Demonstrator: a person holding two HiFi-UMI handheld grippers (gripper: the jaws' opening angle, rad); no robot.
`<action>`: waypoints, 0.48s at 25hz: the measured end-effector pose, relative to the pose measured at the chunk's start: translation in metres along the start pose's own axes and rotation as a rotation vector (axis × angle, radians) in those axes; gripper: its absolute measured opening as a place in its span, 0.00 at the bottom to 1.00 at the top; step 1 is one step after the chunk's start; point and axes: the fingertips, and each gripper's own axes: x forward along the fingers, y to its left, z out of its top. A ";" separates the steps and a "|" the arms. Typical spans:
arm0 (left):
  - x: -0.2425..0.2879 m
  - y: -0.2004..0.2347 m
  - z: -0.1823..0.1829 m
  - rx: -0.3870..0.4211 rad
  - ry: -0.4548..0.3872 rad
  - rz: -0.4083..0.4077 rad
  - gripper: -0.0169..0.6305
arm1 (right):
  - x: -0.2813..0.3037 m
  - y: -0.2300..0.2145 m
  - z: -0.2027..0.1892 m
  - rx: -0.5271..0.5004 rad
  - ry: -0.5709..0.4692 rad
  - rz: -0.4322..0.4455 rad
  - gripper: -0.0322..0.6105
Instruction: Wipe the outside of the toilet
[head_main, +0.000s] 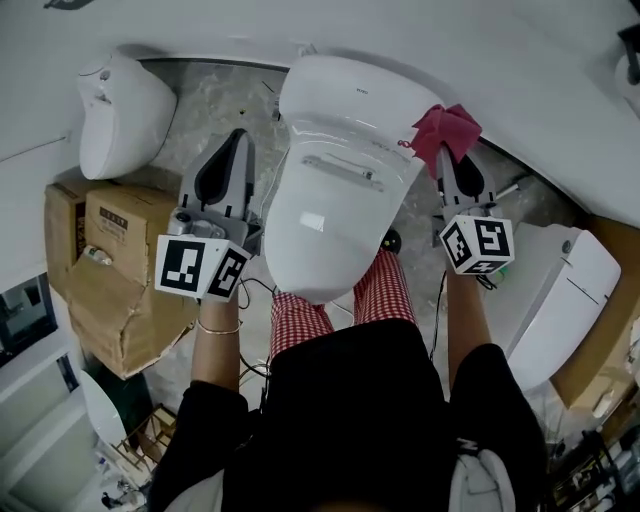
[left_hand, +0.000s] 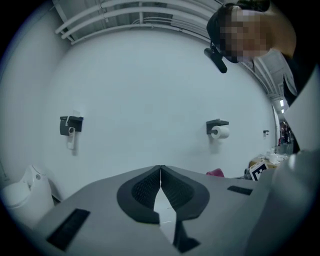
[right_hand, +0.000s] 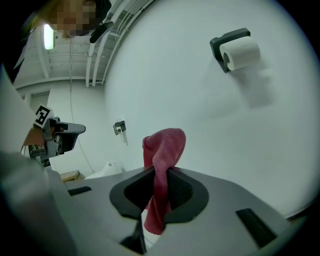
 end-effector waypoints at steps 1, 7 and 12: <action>-0.006 0.008 0.004 -0.008 -0.014 0.004 0.04 | 0.000 0.009 0.003 -0.003 -0.004 -0.001 0.14; -0.047 0.051 0.011 -0.024 -0.047 -0.036 0.04 | -0.014 0.073 0.012 -0.030 -0.014 -0.049 0.14; -0.080 0.087 0.010 0.012 -0.026 -0.120 0.04 | -0.018 0.144 0.013 -0.014 -0.039 -0.101 0.14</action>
